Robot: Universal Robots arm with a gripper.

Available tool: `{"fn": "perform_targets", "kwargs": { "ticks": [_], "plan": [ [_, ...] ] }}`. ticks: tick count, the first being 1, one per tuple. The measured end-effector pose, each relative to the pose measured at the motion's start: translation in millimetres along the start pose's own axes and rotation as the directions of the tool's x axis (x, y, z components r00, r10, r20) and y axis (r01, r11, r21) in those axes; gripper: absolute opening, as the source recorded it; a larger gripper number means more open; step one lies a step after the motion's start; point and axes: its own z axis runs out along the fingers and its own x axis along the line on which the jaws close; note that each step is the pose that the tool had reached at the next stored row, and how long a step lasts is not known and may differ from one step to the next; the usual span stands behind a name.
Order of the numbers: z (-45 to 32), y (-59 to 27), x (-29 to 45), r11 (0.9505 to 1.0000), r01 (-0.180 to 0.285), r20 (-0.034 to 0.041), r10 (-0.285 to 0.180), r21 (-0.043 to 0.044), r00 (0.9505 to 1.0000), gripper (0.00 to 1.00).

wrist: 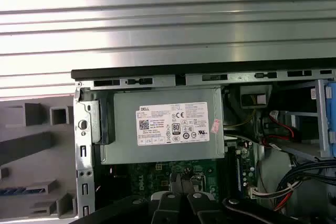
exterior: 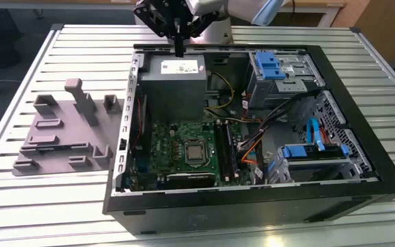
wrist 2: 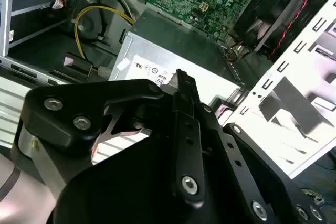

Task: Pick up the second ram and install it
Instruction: 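Reach for the second ram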

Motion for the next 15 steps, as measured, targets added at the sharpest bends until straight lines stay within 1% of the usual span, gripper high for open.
{"fn": "perform_targets", "kwargs": {
  "ticks": [5, 15],
  "plan": [
    [-0.1, -0.1, 1.3, 1.0, 0.0, 0.0, 0.0, 0.0001, 1.0, 0.11],
    [-0.3, -0.8, 10.8, 1.0, 0.0, 0.0, 0.0, 0.0, 1.0, 0.11]
  ]
}}
